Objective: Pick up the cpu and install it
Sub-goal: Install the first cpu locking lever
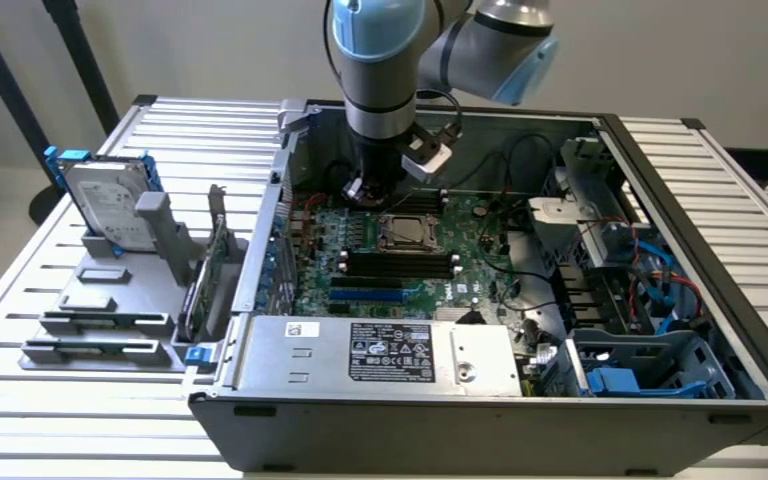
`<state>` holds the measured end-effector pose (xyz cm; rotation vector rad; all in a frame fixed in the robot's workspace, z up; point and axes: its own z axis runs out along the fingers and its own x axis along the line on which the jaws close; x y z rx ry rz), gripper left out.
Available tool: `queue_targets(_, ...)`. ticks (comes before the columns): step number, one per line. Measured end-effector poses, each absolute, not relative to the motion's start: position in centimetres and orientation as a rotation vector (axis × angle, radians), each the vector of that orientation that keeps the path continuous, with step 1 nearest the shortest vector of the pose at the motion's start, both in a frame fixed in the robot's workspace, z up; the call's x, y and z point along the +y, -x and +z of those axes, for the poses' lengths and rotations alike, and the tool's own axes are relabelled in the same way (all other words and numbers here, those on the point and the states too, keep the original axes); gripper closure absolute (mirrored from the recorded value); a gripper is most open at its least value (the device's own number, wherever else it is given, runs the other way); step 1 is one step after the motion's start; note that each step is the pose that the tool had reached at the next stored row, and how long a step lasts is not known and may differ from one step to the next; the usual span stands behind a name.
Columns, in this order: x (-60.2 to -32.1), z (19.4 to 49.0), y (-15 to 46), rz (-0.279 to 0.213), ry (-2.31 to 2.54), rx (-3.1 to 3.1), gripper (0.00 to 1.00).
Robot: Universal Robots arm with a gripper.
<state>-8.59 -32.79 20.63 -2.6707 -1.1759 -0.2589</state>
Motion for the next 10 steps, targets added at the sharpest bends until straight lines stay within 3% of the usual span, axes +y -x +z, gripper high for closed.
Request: queue_targets(10, -32.79, 20.4, 8.22, -0.259, 2.671, -1.176, 0.89)
